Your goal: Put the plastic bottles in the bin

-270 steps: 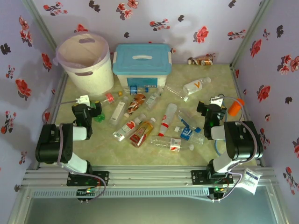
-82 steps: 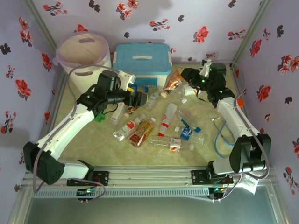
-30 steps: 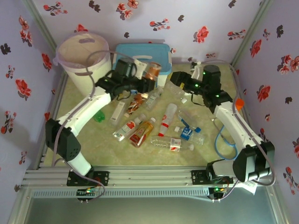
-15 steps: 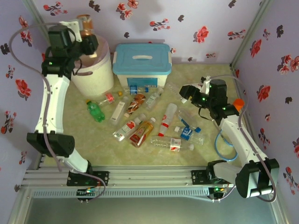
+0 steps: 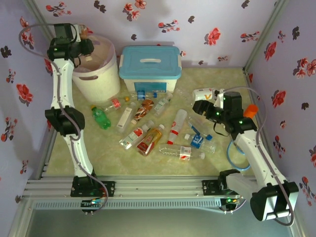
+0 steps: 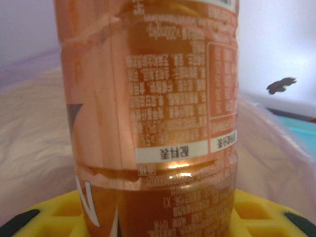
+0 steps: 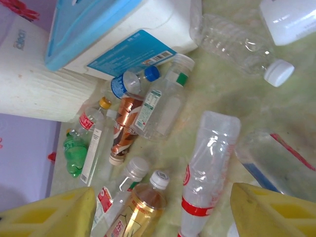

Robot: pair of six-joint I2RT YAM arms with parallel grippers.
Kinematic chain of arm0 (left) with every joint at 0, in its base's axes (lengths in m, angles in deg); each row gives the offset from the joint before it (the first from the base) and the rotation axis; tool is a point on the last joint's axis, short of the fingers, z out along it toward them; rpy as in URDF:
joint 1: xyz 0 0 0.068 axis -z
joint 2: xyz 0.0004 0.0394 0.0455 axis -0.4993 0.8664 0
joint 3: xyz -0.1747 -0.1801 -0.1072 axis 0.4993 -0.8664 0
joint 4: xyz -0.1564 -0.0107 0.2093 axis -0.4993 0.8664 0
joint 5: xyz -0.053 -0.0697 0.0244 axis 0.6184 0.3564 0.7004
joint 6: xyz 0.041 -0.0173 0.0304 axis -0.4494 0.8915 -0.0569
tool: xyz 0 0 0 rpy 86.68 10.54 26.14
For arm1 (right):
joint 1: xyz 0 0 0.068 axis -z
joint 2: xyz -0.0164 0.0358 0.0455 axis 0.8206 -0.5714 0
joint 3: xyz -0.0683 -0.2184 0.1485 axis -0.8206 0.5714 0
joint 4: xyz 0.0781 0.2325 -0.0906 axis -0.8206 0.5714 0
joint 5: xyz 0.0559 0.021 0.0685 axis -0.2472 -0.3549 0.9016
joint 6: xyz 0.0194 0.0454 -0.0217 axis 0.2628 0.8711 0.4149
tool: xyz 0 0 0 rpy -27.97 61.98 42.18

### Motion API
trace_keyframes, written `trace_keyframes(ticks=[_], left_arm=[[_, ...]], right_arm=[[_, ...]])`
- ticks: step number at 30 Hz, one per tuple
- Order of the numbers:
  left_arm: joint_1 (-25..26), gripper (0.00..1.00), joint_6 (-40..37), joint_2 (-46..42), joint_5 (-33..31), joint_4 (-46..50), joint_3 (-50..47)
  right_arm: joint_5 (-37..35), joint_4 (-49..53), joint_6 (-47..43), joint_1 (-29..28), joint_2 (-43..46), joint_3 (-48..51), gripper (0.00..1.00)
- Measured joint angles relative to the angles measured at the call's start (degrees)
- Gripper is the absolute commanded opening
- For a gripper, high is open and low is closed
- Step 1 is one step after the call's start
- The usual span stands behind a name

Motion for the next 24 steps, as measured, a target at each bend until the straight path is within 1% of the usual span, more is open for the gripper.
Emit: trace_keyframes(ticks=[2, 6, 11, 16, 17, 20, 22, 23, 24], left_arm=[[0.00, 0.00, -1.07, 1.88, -0.11, 2.23, 1.49], [0.00, 0.00, -3.04, 3.39, -0.42, 5.55, 0.44], [0.00, 0.00, -5.14, 3.41, -0.42, 6.29, -3.82], [0.24, 0.01, -7.58, 3.45, -0.44, 6.32, -9.01], [0.28, 0.02, -8.09, 3.48, -0.42, 6.29, -9.99], [0.63, 0.16, -9.07, 4.13, -0.42, 6.27, -11.47], [0.79, 0.23, -9.68, 4.92, -0.42, 6.23, -11.56], [0.85, 0.28, -9.92, 5.27, -0.42, 6.21, -11.63], [0.87, 0.38, -10.08, 5.51, -0.42, 6.19, -11.78]], right_arm=[[-0.76, 0.76, 0.00, 0.17, 1.51, 1.11, 0.72], [-2.95, 2.08, 0.04, 0.37, 3.69, 2.97, 0.72], [-9.57, 4.87, 0.24, 0.85, 6.71, 3.91, 0.72], [-16.98, 7.65, 1.36, 1.07, 12.48, 6.38, 0.72], [-17.88, 8.41, 1.57, 1.25, 13.40, 6.93, 0.72], [-20.02, 10.64, 1.73, 1.81, 15.23, 7.85, 0.72], [-20.92, 11.91, 1.73, 2.03, 16.00, 8.02, 0.72], [-21.31, 12.22, 1.75, 2.03, 16.41, 8.11, 0.72], [-21.75, 12.50, 1.73, 2.03, 16.85, 8.17, 0.72]])
